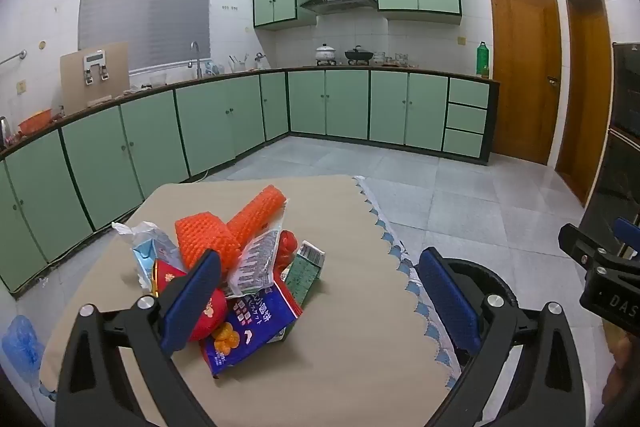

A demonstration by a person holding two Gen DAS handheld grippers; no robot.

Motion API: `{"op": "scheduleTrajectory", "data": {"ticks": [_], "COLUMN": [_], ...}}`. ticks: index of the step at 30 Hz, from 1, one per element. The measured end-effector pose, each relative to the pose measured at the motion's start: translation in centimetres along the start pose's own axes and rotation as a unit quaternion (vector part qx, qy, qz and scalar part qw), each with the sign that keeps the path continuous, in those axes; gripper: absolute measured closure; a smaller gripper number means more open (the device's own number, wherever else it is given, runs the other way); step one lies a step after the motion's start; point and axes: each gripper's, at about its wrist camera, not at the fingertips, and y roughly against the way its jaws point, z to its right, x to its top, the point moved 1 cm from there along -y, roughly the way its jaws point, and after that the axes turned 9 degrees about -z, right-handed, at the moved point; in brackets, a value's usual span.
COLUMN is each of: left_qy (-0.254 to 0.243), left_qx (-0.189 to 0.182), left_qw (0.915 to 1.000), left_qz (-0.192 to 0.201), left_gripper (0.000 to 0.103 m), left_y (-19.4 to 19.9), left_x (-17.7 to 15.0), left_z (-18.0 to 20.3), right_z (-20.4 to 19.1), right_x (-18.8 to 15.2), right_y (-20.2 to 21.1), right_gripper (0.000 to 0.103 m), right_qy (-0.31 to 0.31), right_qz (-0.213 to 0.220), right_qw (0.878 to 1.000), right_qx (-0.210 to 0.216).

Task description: Collect trash

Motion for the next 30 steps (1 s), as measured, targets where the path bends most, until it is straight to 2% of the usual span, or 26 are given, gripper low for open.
{"op": "scheduleTrajectory", "data": {"ticks": [30], "left_qy": [0.003], "left_qx": [0.005], "left_qw": [1.0], "left_qz": [0.002], "left_gripper": [0.006], "left_y": [-0.14], "left_x": [0.18], "left_z": [-0.28], "right_z": [0.25], "right_x": [0.67], "right_y": [0.22], "right_gripper": [0.005], "right_qy": [0.002], "right_qz": [0.001], "right_qw": [1.0], "right_qx": [-0.001]}}
